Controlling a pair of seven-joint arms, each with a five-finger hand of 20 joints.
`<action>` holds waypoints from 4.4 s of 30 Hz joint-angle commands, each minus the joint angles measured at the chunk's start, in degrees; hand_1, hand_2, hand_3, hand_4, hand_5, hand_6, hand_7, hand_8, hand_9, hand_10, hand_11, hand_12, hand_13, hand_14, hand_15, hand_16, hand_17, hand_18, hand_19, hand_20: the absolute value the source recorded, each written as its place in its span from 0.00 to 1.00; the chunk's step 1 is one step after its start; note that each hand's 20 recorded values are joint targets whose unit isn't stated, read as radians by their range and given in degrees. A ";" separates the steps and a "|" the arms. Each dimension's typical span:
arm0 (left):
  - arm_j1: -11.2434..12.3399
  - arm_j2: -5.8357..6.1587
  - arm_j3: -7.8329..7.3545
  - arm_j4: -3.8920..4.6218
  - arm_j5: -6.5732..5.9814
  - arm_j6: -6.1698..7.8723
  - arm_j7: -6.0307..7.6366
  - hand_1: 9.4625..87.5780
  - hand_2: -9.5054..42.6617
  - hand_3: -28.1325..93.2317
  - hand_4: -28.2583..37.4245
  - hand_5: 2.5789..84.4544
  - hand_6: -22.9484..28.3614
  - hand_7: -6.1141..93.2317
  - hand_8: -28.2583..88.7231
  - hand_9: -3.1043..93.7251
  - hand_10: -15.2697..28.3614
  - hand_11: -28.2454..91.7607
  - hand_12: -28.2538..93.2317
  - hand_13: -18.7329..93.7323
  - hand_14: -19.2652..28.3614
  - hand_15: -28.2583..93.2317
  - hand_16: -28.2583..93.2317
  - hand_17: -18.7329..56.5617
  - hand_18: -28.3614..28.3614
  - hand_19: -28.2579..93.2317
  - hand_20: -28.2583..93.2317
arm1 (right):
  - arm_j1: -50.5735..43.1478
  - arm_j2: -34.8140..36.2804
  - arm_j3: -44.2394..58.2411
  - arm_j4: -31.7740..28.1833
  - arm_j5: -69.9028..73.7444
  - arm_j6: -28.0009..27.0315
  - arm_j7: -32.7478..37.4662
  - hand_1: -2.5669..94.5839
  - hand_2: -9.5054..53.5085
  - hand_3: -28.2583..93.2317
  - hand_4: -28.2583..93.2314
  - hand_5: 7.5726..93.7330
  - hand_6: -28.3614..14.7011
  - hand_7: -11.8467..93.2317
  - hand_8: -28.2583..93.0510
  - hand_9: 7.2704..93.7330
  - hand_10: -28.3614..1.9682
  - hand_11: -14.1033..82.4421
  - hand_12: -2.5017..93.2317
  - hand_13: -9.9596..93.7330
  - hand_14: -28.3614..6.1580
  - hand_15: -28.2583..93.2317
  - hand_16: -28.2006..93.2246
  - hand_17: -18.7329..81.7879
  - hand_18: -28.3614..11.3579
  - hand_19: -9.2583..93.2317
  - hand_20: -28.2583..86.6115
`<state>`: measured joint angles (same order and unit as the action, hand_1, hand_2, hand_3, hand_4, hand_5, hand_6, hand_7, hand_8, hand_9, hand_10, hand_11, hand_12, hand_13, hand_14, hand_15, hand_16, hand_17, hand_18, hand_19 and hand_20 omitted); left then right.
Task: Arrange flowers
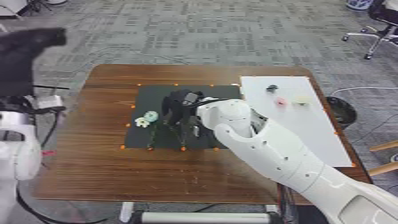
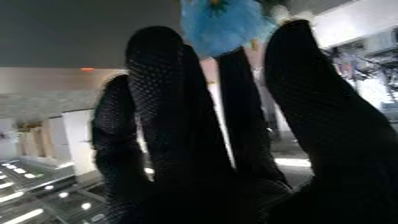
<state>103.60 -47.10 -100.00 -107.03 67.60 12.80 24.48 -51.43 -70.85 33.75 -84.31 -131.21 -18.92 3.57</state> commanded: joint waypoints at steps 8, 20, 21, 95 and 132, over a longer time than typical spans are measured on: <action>2.60 -4.90 -0.86 0.25 -0.05 -2.73 -0.20 0.18 0.37 0.81 0.00 0.64 0.51 0.22 0.18 0.58 0.70 0.42 0.34 0.53 0.76 0.40 0.24 0.35 0.73 0.35 0.39 | 0.91 0.55 -0.02 -0.89 -0.02 0.74 0.92 0.47 0.03 0.79 0.10 0.55 0.70 0.28 0.15 0.61 0.52 0.23 0.17 0.75 0.55 0.67 0.51 0.47 0.17 0.75 0.75; 2.89 -6.02 -0.81 0.41 -0.22 -2.95 -0.81 0.20 0.38 0.80 0.00 0.64 0.55 0.19 0.18 0.56 0.72 0.42 0.33 0.51 0.78 0.40 0.23 0.34 0.73 0.35 0.39 | 0.95 1.27 0.73 -2.42 2.86 -0.70 3.54 0.44 0.00 0.79 0.10 0.51 0.70 0.27 0.15 0.55 0.49 0.22 0.17 0.73 0.51 0.65 0.50 0.45 0.16 0.74 0.74; 3.26 -6.44 -1.03 0.42 -0.42 -3.01 -0.85 0.20 0.38 0.80 0.00 0.64 0.55 0.19 0.18 0.56 0.72 0.42 0.33 0.51 0.78 0.40 0.23 0.34 0.73 0.35 0.39 | 0.86 1.42 1.01 -2.84 3.00 -0.79 3.79 0.42 0.00 0.78 0.11 0.48 0.70 0.26 0.16 0.53 0.46 0.22 0.17 0.73 0.50 0.62 0.49 0.45 0.16 0.72 0.74; 11.39 -12.26 -3.05 1.30 -6.63 -1.52 -5.26 0.19 0.43 0.81 0.00 0.63 0.50 0.22 0.17 0.58 0.69 0.42 0.34 0.53 0.76 0.40 0.23 0.34 0.70 0.33 0.37 | -15.70 24.11 24.15 -4.48 4.07 20.38 16.91 0.41 0.00 0.78 0.09 0.61 0.65 0.27 0.16 0.78 0.48 0.35 0.23 0.80 0.52 0.62 0.51 0.50 0.13 0.78 0.73; 8.95 -12.97 -2.69 2.79 -6.13 -2.61 -5.04 0.19 0.42 0.80 0.00 0.64 0.49 0.22 0.17 0.58 0.69 0.42 0.34 0.54 0.76 0.40 0.23 0.35 0.70 0.33 0.37 | -14.87 22.59 16.72 -0.56 -0.93 19.87 18.34 0.55 0.00 0.73 0.08 0.69 0.66 0.30 0.29 0.86 0.55 0.36 0.32 0.87 0.63 0.63 0.52 0.56 0.15 0.82 0.73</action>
<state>112.56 -60.60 -102.45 -102.95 61.66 10.53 19.34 -66.36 -48.62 51.10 -84.49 -131.28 -1.48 21.81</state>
